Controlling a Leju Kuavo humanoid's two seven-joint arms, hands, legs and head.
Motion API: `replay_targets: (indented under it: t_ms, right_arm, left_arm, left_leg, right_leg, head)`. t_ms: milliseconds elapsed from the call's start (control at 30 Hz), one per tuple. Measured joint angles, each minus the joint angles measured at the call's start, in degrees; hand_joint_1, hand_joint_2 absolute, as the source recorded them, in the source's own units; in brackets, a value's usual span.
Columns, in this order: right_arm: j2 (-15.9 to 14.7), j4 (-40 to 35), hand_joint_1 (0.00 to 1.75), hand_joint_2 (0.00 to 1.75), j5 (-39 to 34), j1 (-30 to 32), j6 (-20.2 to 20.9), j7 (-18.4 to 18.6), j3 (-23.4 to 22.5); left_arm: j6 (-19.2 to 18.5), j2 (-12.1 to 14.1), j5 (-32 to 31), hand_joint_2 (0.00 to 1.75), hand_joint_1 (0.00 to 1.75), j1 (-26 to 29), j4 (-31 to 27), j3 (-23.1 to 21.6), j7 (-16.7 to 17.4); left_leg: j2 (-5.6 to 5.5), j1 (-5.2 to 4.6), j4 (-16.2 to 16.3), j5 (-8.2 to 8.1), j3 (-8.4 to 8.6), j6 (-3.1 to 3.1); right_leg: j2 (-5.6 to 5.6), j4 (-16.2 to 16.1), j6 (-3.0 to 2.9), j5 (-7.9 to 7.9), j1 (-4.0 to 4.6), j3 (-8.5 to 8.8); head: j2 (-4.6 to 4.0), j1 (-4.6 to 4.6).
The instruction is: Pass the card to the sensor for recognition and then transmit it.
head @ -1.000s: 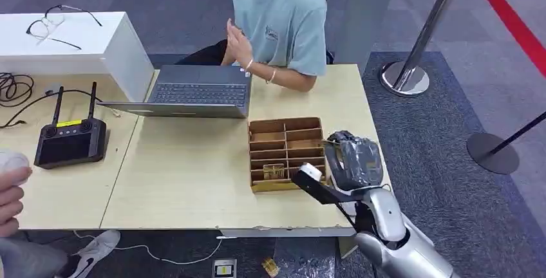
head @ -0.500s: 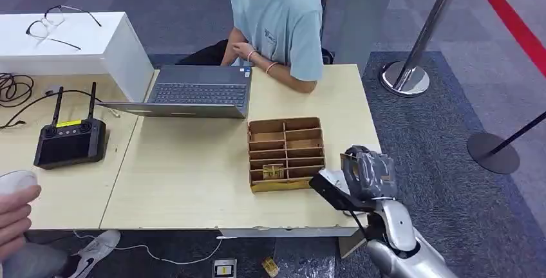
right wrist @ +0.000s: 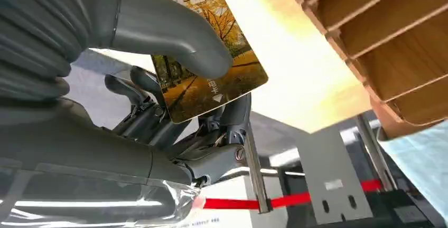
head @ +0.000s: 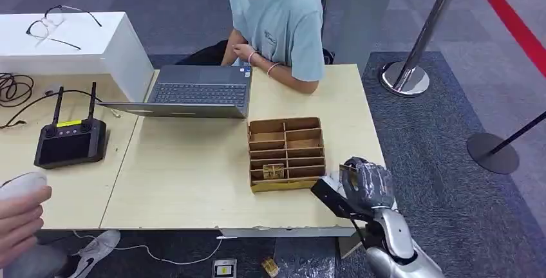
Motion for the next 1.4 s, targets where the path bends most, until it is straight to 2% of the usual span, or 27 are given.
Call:
replay_targets:
  t_ms: [167, 433, 767, 1400]
  right_arm:
    - [0.4, 0.8, 1.75, 1.75, -0.1, 0.1, -0.7, -0.3, 0.0]
    - [0.8, 2.5, 1.75, 1.75, -7.3, 0.0, -1.8, -1.8, -0.5]
    - [0.9, 4.9, 1.75, 1.75, -12.6, -0.7, -2.8, -3.8, -1.7]
    - [1.1, 9.5, 1.75, 1.75, -11.7, -2.3, -1.9, -3.3, -2.0]
  left_arm:
    - [0.0, 0.1, 0.2, 1.75, 0.0, 0.0, 0.0, 0.0, 0.2]
    - [0.0, 0.1, 0.1, 1.75, 0.0, 0.0, 0.0, 0.0, -0.2]
    - [-0.3, 0.3, 0.0, 1.75, 0.0, -0.1, 0.0, -0.1, -0.3]
    - [0.0, 0.5, 0.0, 1.75, 0.0, -0.1, 0.0, -0.4, -1.6]
  left_leg:
    - [-0.01, 0.0, 0.0, 0.0, 0.0, 0.0]
    - [-0.01, 0.0, 0.0, 0.0, 0.0, 0.0]
    - [-0.01, 0.0, 0.0, 0.0, 0.01, 0.0]
    - [0.0, 0.0, 0.0, 0.0, 0.04, 0.0]
  right_leg:
    - [0.0, 0.0, 0.0, 0.0, 0.0, 0.0]
    - [0.0, 0.0, 0.0, 0.0, 0.0, 0.01]
    - [0.0, 0.0, 0.0, 0.0, 0.0, 0.02]
    - [0.0, 0.0, 0.0, 0.0, 0.0, 0.04]
  head:
    - [0.0, 0.0]
    - [0.0, 0.0]
    - [0.0, 0.0]
    - [0.0, 0.02]
